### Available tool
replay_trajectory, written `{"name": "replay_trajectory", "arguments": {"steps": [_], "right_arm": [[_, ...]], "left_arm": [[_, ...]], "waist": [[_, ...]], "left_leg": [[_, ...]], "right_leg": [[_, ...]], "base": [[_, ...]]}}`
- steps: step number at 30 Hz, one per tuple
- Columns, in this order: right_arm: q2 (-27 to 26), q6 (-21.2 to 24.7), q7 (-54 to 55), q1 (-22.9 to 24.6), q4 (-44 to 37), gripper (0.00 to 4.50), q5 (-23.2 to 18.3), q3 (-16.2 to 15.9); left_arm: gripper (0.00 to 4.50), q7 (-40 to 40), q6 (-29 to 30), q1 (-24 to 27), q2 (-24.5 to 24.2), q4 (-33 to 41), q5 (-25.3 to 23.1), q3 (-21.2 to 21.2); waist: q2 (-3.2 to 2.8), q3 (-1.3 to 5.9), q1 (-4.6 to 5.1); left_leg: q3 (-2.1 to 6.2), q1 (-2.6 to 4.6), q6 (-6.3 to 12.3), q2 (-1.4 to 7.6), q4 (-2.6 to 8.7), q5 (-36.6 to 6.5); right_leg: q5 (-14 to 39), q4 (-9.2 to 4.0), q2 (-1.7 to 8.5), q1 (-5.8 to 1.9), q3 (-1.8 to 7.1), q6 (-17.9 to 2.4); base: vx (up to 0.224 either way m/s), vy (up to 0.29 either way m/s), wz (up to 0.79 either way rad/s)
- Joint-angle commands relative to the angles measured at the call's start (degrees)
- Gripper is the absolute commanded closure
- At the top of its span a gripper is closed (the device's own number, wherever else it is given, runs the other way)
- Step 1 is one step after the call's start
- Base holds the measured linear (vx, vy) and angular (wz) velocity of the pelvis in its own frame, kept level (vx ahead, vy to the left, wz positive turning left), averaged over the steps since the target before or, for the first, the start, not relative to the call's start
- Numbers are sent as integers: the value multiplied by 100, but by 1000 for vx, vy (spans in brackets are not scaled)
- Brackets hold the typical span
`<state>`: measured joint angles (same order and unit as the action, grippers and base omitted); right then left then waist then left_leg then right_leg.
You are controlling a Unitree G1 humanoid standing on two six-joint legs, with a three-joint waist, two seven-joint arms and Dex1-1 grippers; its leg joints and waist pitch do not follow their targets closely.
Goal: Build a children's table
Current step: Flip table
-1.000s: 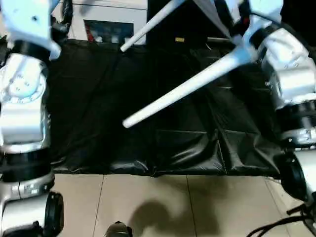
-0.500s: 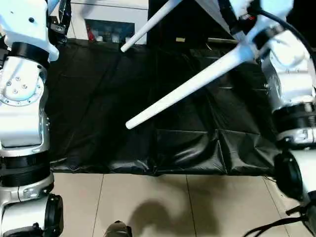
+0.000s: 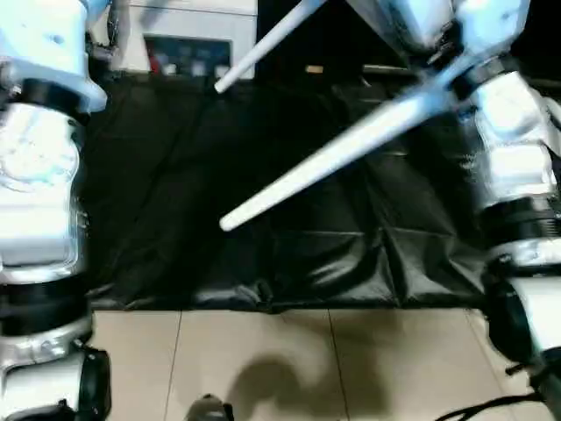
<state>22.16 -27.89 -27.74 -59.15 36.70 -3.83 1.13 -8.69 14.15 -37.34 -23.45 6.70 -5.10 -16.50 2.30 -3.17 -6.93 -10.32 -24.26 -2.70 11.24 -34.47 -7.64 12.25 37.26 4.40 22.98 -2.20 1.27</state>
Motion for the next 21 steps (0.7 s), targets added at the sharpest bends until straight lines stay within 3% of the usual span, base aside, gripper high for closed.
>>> {"name": "replay_trajectory", "arguments": {"steps": [1, 6, 7, 8, 11, 14, 17, 21], "right_arm": [[125, 280, 175, -147, 65, 44, 317, -130], [-37, 660, 432, -124, -214, 3, 526, -303], [-197, 249, 478, -56, -313, 0, 432, -209], [-197, 249, 478, -56, -313, 0, 432, -209], [-387, -498, 267, 135, -643, 0, 63, -90], [-461, -756, 94, 290, -1044, 0, -201, -99], [-498, -646, 51, 452, -1512, 0, -413, -125], [-596, 109, -185, 1087, -2149, 0, -631, -384]], "left_arm": [[211, 154, 300, 136, 151, -227, 191, -43], [228, 183, 339, 150, 157, -178, 180, -35], [231, 190, 368, 149, 156, -164, 173, -35], [234, 190, 368, 149, 156, -164, 173, -35], [243, 190, 427, 145, 151, -164, 168, -32], [249, 196, 433, 149, 146, -196, 166, -24], [251, 206, 431, 158, 133, -197, 173, -17], [255, 206, 437, 164, 113, -180, 167, -21]], "waist": [[-22, 403, 12], [-21, 399, 40], [-29, 401, 31], [-29, 401, 31], [-33, 404, -4], [-29, 422, -52], [-13, 427, -79], [-7, 422, -76]], "left_leg": [[39, 254, -152, 133, 334, -1515], [72, 284, -331, 138, 384, -2103], [73, 294, -359, 143, 386, -2188], [77, 300, -366, 145, 385, -2235], [80, 306, -346, 157, 390, -2246], [85, 293, -300, 159, 393, -2066], [83, 284, -243, 159, 395, -1901], [90, 287, -282, 158, 417, -1961]], "right_leg": [[722, -423, 233, -158, 145, -1031], [1227, -473, 248, -113, 146, -877], [1277, -484, 263, -88, 150, -837], [1296, -485, 265, -79, 151, -821], [1176, -486, 271, -71, 157, -773], [868, -455, 252, -97, 150, -750], [671, -433, 249, -112, 157, -743], [818, -455, 252, -113, 159, -684]], "base": [[0, 0, 0], [0, 0, 0], [0, 0, 0], [0, 0, 0], [0, 0, 0], [0, 0, 0], [0, 0, 0], [0, 0, 0]]}}
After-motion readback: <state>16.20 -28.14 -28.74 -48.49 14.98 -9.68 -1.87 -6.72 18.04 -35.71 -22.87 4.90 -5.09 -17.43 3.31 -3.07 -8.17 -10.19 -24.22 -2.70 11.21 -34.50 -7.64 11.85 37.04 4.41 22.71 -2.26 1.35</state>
